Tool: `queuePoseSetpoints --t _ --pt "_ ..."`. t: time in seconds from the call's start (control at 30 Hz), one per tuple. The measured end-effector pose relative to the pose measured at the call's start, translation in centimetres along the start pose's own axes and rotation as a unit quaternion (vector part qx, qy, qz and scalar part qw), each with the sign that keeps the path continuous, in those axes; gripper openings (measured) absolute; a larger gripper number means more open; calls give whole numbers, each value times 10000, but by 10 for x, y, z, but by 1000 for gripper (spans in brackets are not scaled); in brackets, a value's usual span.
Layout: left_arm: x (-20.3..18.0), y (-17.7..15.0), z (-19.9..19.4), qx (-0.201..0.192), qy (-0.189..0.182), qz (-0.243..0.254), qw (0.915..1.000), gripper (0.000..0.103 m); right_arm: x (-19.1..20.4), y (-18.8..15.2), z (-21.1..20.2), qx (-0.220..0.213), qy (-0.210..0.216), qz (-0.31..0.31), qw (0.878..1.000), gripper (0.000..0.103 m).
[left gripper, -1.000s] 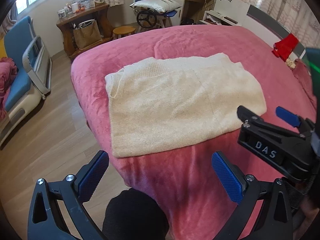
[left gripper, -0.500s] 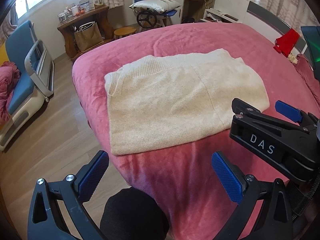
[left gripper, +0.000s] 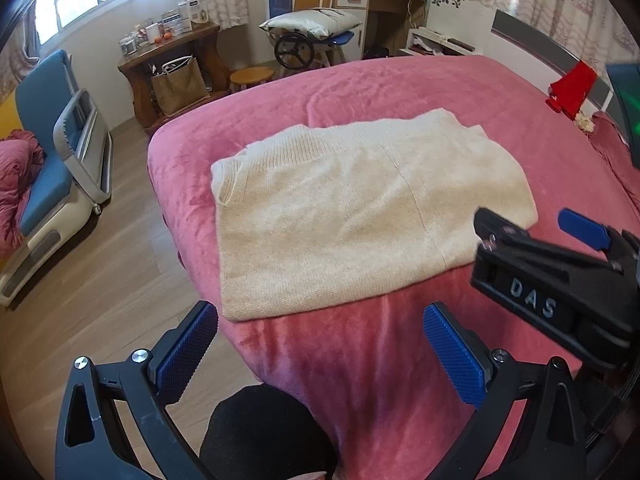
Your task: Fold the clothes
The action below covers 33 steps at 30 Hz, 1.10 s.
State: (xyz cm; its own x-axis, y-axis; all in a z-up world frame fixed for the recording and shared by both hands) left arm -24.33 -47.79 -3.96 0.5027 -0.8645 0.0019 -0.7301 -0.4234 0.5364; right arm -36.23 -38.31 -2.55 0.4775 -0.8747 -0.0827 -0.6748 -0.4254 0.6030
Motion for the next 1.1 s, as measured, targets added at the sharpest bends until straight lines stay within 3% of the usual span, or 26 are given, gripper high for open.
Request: queuePoseSetpoints --t 0.63,1.1 --pt "13 24 5 -3 122 -346 9993 103 -30 19 -3 -116 -150 32 9998 92" --pt "37 22 8 54 310 -413 9987 103 0 -4 15 228 109 -146 9996 92"
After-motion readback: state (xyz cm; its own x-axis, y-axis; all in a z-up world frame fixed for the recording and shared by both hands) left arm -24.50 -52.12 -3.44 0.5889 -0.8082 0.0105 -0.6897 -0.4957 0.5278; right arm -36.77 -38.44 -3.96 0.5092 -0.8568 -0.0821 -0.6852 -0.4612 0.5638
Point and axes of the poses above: each gripper's, at about its wrist camera, not at the fingertips, and z roughly the way its jaws point, x to its left, y to its top, the point moved 10 cm from there along z, roughly the way its jaws point, and after that the axes turned 5 degrees about z, right-handed, at the moved point
